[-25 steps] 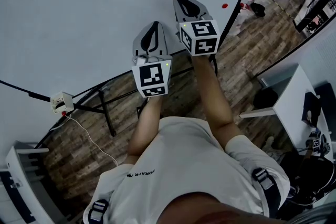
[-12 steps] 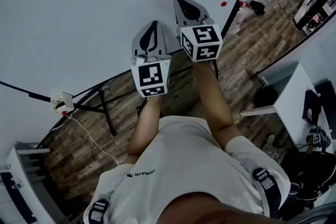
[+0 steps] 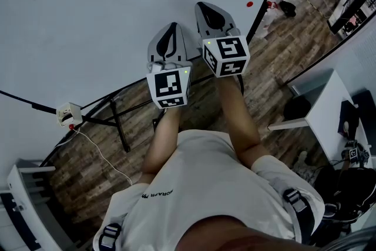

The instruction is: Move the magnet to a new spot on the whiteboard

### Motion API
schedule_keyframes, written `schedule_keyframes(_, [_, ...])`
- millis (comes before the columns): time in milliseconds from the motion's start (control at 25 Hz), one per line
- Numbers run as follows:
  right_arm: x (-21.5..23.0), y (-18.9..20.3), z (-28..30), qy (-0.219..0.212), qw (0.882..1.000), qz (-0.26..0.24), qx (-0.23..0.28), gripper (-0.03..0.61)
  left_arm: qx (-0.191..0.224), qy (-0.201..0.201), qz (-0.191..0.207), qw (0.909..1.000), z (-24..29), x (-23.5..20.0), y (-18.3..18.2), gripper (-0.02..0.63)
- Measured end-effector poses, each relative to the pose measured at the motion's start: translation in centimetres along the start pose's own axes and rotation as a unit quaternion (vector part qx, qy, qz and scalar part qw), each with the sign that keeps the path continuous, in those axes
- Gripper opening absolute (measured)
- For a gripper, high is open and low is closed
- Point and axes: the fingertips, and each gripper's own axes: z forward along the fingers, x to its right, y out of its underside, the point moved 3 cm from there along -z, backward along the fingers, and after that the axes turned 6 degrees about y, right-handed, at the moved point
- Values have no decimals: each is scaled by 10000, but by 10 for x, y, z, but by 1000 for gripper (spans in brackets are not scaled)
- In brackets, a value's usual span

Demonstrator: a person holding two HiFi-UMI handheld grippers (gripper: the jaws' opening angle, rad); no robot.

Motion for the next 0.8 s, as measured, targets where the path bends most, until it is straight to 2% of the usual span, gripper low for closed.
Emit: schedule_keyframes(800, [-10, 9, -17, -124, 9998, 118, -30, 14, -14, -4, 37, 10000, 0, 3, -3, 3])
